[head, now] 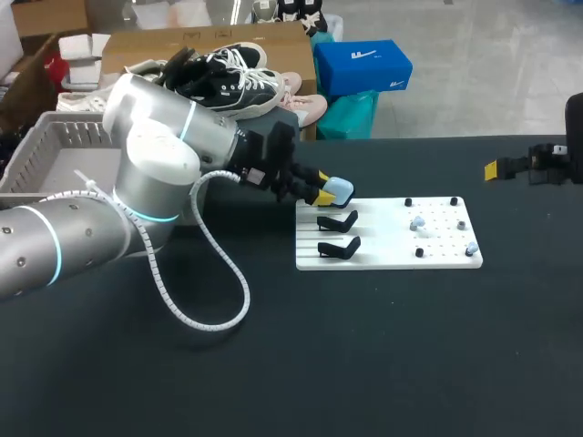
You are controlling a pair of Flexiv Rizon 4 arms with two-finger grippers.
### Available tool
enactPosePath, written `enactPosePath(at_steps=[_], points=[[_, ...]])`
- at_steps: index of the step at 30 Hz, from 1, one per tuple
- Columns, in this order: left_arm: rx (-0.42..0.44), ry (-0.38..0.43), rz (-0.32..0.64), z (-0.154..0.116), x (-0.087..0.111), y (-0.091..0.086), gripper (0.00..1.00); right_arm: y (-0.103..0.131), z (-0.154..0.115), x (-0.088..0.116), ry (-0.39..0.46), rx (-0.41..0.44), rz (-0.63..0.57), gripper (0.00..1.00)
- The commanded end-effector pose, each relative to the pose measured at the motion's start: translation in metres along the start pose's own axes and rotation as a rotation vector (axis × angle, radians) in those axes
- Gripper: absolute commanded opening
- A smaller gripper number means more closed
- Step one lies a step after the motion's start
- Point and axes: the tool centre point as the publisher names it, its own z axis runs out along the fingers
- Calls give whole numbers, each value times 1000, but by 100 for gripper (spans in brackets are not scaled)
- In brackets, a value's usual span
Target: Pick up each earbud case from the left stands, insert the matching earbuds, close the lid, and place the case in the box.
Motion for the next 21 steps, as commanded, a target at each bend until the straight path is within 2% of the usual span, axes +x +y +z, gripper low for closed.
enactPosePath(at_steps=[1, 3, 4, 14, 21], points=[[8, 0, 0, 1, 1, 4, 32, -1, 1, 0, 0, -1, -1, 100], [10, 0, 0, 0, 1, 3, 7, -1, 1, 0, 0, -1, -1, 100], [10, 0, 2, -1, 1, 3, 0, -1, 1, 0, 0, -1, -1, 100], [20, -36, 6, -16, -2, -4, 0, -1, 1, 0, 0, -1, -1, 100], [2, -142, 15, -38, -25, -21, 0, -1, 1, 0, 0, -1, -1, 100]])
